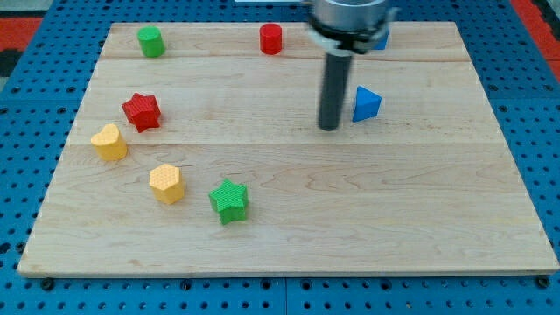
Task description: Move the triangle to the center right side of the board
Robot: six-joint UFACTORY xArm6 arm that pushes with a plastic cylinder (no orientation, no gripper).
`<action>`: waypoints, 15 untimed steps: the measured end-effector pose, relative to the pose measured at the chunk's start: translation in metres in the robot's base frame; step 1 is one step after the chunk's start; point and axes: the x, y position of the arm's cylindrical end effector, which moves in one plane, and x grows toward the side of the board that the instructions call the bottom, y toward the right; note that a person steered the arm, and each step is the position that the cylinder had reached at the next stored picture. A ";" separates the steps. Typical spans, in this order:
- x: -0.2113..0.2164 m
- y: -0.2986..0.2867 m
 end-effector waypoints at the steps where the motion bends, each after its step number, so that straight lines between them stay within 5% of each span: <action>1: -0.021 0.057; 2: -0.021 0.133; 3: -0.021 0.088; 5: 0.018 0.245; 6: -0.078 0.244; 7: -0.116 0.167; 8: -0.061 0.166; 9: -0.050 0.155; 15: -0.057 0.149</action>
